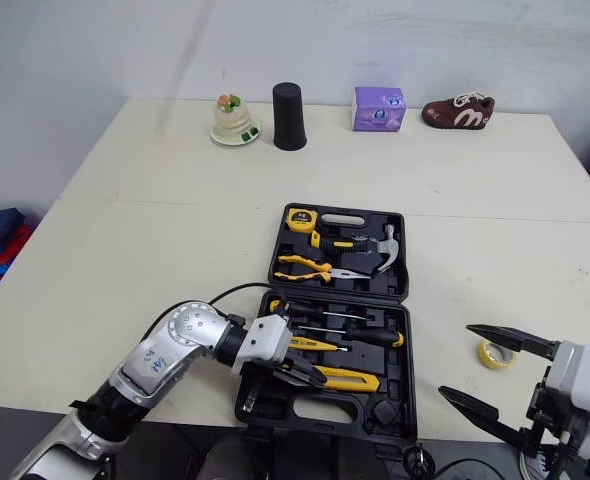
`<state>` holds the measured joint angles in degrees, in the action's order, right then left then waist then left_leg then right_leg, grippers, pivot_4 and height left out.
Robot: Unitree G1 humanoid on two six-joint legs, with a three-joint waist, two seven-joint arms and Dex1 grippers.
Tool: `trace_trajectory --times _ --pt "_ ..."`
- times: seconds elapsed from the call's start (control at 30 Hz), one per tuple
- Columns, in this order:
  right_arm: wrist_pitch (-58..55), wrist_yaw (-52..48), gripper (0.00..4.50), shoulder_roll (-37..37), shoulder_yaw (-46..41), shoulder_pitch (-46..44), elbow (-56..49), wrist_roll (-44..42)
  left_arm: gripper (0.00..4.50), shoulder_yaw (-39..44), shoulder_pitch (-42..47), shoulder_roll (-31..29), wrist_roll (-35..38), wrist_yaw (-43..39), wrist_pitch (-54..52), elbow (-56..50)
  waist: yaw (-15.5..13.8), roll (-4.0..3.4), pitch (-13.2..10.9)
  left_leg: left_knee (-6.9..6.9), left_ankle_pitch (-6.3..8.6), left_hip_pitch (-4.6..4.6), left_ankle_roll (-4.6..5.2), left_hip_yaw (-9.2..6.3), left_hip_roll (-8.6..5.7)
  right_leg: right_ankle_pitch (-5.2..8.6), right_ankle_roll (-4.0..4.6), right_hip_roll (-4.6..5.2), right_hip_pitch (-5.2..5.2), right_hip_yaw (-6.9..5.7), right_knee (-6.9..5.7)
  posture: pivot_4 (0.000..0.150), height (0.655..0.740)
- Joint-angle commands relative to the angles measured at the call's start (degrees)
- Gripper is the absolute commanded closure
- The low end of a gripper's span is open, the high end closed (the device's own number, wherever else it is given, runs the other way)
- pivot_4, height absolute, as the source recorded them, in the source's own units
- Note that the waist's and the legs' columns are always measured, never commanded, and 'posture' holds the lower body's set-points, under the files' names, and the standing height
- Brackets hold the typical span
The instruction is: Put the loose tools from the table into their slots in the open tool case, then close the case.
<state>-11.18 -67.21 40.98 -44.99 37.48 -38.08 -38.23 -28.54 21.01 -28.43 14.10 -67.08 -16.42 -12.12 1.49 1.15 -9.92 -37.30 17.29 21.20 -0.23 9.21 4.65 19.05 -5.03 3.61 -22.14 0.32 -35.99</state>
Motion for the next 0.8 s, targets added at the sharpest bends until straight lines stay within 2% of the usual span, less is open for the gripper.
trace_trajectory --times 0.03,0.33,0.5,0.6,0.63,0.8 --pt "1.59 -0.46 0.00 -1.20 0.42 1.19 0.01 0.37 4.49 -1.33 0.13 0.55 -3.23 1.31 1.32 1.82 -0.02 -0.02 0.01 0.00 0.00 -0.02 0.00 -0.01 0.01 0.00 0.00 0.01 0.02 0.00 0.00 0.150 0.7400" --pt "2.71 -0.05 0.00 -1.36 1.72 0.33 1.22 1.22 4.49 -5.97 1.31 -2.65 -8.80 0.25 -1.10 4.14 0.04 -0.07 0.24 0.02 0.04 -0.25 0.08 -0.09 0.04 0.02 0.05 0.13 0.36 -0.06 0.08 0.150 0.7400" --pt "3.32 -0.08 0.00 -1.26 2.35 -0.17 2.04 1.53 4.49 -6.86 1.00 -1.76 -11.92 4.89 -2.04 8.34 0.04 -0.05 0.56 0.24 0.08 -0.70 0.04 -0.13 0.04 0.11 0.21 0.46 0.74 -0.10 0.19 0.150 0.7400" --pt "3.55 0.01 0.00 -1.16 2.55 -0.58 2.66 1.76 4.49 -5.09 0.58 -0.76 -9.03 4.53 -1.49 8.79 -0.08 -0.02 0.76 0.23 0.08 -0.86 0.07 -0.13 0.02 0.21 0.38 0.54 0.92 -0.12 0.24 0.150 0.7400" --pt "3.61 0.14 0.00 -1.20 2.57 -0.72 2.87 1.86 4.49 -4.34 0.49 -0.30 -8.05 4.35 -1.26 8.71 -0.07 0.00 0.78 0.22 0.07 -0.90 0.10 -0.15 0.00 0.53 0.97 0.60 1.00 -0.16 0.27 0.150 0.7400" --pt "1.95 4.03 0.00 -2.04 0.40 -1.08 5.99 2.55 4.49 1.12 1.52 0.95 -2.80 1.96 3.44 8.35 -0.01 0.05 0.76 0.23 0.10 -0.94 0.14 -0.15 -0.04 0.53 0.97 0.75 1.13 -0.23 0.34 0.150 0.7400"
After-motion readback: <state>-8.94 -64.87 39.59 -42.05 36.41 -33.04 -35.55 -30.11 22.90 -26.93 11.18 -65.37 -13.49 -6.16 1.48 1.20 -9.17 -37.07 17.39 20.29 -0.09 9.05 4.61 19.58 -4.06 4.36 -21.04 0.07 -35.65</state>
